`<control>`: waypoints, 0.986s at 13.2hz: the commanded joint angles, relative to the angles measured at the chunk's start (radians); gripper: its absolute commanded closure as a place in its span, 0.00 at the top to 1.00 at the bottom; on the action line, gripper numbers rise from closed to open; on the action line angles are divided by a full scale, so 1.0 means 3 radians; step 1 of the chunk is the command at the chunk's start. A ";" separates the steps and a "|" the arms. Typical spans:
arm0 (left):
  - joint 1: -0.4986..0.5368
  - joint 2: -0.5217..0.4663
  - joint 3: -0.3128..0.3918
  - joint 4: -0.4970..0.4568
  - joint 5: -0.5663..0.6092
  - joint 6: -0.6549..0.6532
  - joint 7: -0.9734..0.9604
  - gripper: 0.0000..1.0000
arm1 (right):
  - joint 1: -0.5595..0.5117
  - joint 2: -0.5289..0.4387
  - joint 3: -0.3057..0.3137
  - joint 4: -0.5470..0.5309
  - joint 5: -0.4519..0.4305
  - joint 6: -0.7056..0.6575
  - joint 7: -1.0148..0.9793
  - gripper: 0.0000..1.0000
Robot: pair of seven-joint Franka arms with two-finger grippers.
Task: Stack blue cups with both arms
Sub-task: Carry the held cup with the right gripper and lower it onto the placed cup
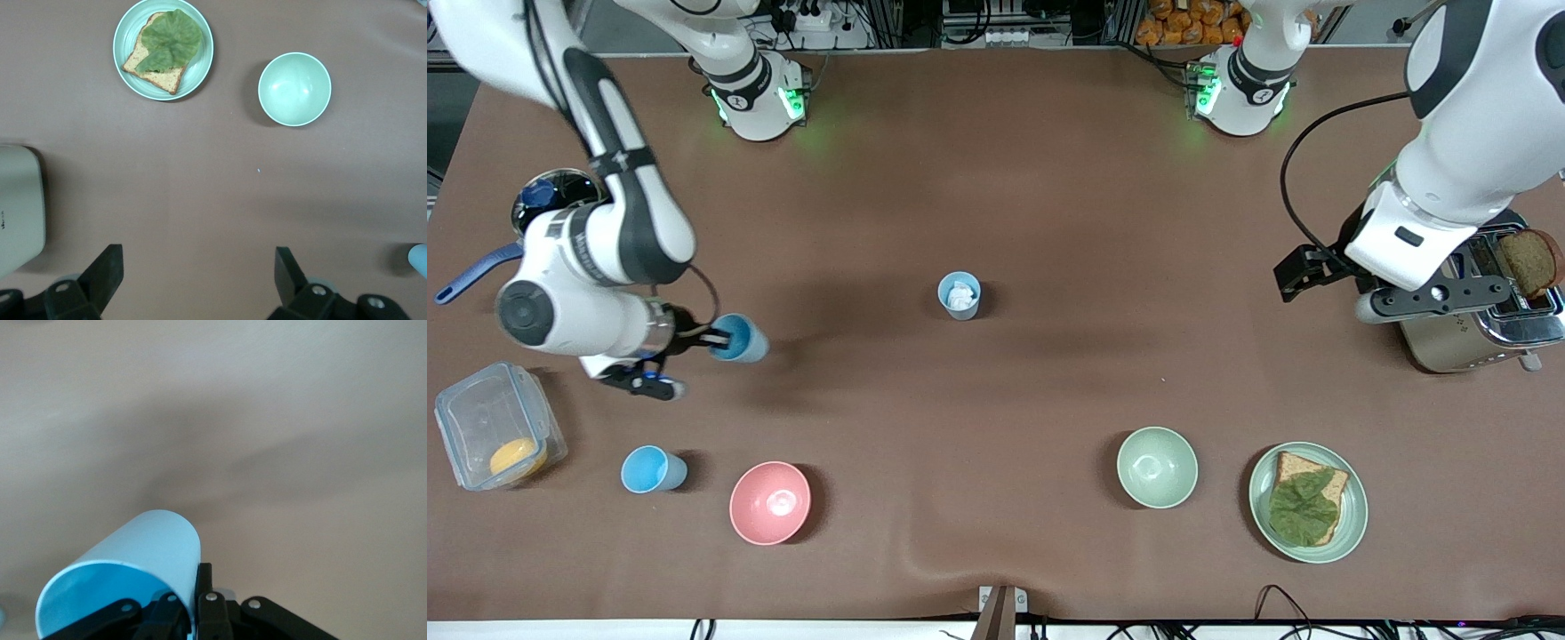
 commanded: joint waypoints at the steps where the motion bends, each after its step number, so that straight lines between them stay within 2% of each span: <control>1: 0.0126 -0.0231 -0.0019 -0.0003 -0.0061 -0.0218 0.0087 1.00 | 0.0351 -0.0004 0.0088 0.0196 0.0057 -0.0126 0.0773 0.00; 3: 0.0386 -0.0293 -0.0070 0.0002 -0.0066 -0.0341 0.0533 1.00 | 0.0760 0.0026 0.0093 0.0288 0.0057 -0.0090 0.1183 0.00; 4: 0.0367 -0.0314 -0.0004 -0.0003 -0.0066 -0.0351 0.0790 1.00 | 0.1010 0.0072 0.0088 0.0324 0.0052 -0.0019 0.1337 0.00; 5: 0.0174 -0.0319 0.0265 -0.0003 -0.0061 -0.0357 0.0848 1.00 | 0.1174 0.0108 0.0083 0.0354 0.0057 0.0073 0.1556 0.00; 6: -0.0278 -0.0349 0.0743 -0.0013 -0.0061 -0.0387 0.0859 1.00 | 0.1298 0.0154 0.0088 0.0360 0.0062 0.0165 0.1756 0.00; 7: -0.0592 -0.0350 0.1112 -0.0009 -0.0066 -0.0433 0.0859 1.00 | 0.1390 0.0175 0.0088 0.0355 0.0067 0.0201 0.1854 0.00; 10: -0.0620 -0.0365 0.1172 -0.0029 -0.0137 -0.0469 0.0869 1.00 | 0.1651 0.0236 0.0088 0.0344 0.0220 0.0207 0.2074 0.00; 13: -0.0523 -0.0497 0.1162 -0.0044 -0.0286 -0.0607 0.0869 1.00 | 0.1738 0.0262 0.0088 0.0350 0.0226 0.0252 0.2193 0.00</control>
